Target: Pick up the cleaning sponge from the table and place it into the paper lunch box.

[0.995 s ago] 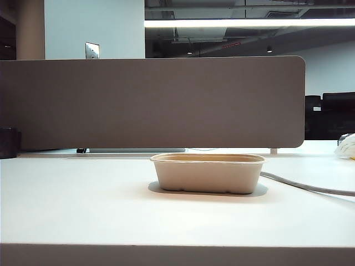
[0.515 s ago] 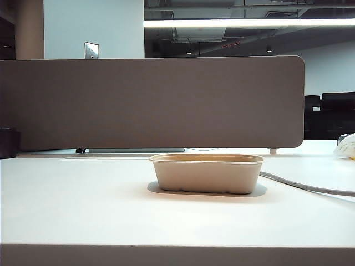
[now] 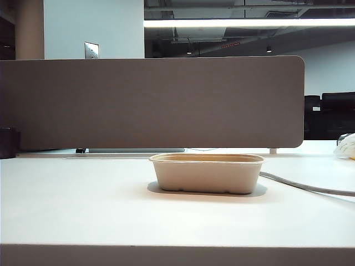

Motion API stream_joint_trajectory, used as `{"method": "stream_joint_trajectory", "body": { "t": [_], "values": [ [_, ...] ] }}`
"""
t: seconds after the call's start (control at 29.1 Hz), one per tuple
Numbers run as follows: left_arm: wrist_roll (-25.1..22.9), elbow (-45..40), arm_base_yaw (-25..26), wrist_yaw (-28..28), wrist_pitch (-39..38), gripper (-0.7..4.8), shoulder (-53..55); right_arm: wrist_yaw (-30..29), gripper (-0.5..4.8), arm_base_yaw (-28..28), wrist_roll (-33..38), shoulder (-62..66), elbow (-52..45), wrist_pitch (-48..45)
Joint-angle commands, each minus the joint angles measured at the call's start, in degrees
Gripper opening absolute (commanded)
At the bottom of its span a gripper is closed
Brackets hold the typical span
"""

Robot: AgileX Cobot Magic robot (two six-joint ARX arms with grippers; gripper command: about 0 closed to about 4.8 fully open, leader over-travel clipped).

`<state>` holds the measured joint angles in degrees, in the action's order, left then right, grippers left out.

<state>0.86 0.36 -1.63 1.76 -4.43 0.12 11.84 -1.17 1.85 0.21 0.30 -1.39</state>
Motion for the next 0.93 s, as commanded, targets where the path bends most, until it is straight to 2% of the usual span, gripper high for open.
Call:
{"method": "stream_joint_trajectory", "body": {
  "t": [0.03, 0.21, 0.93],
  "values": [
    [-0.42, 0.07, 0.0, -0.02, 1.75, -0.05, 0.04, 0.02, -0.05, -0.02, 0.04, 0.02, 0.11, -0.52],
    [-0.44, 0.07, 0.02, -0.04, 5.44, -0.05, 0.04, 0.02, -0.05, -0.02, 0.04, 0.02, 0.11, -0.52],
    [-0.42, 0.07, 0.02, -0.02, 5.31, -0.05, 0.04, 0.02, -0.05, -0.02, 0.04, 0.02, 0.11, -0.52]
  ]
}}
